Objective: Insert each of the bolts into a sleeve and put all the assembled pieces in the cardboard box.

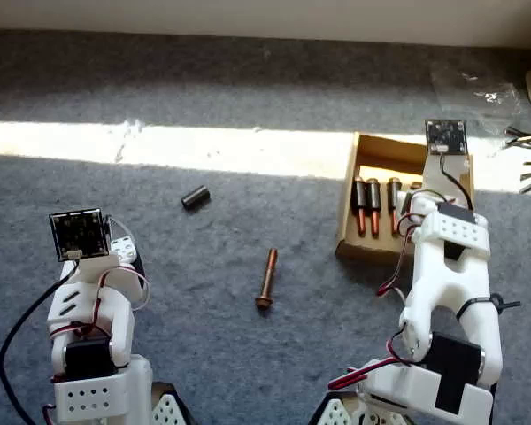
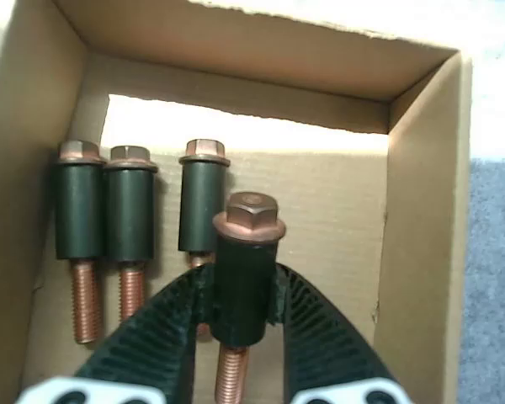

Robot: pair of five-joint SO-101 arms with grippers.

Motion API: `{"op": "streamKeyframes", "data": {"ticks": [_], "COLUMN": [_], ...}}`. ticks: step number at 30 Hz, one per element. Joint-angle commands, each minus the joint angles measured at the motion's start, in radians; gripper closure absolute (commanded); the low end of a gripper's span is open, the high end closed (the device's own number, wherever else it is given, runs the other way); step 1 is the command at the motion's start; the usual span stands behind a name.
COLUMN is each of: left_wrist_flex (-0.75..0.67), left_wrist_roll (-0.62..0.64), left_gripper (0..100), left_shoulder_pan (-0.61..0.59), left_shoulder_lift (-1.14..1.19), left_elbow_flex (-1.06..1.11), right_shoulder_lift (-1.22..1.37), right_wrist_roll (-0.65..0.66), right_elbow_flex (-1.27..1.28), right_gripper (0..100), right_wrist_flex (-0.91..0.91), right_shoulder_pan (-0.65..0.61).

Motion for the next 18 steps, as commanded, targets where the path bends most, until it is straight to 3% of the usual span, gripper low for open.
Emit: {"op": "streamKeyframes", "data": {"ticks": [1, 15, 18], "left_wrist_flex": [0.0, -0.002, -0.002], "left_wrist_roll": [-0.002, -0.003, -0.003], "left_gripper": [99, 99, 99], "left_shoulder_pan": [-0.005, -0.004, -0.004], "left_shoulder_lift": [-0.013, -0.013, -0.013], "left_elbow_flex": [0.008, 0.024, 0.025], "right_shoulder_lift": [0.025, 0.22, 0.222], "right_wrist_roll": [0.012, 0.069, 0.071], "right_elbow_flex": [-0.11, -0.186, -0.186], "right_gripper": [99.3, 98.8, 94.7], "right_wrist_flex": [-0.036, -0.036, -0.036], "right_shoulder_pan": [0.027, 0.01, 0.008]}}
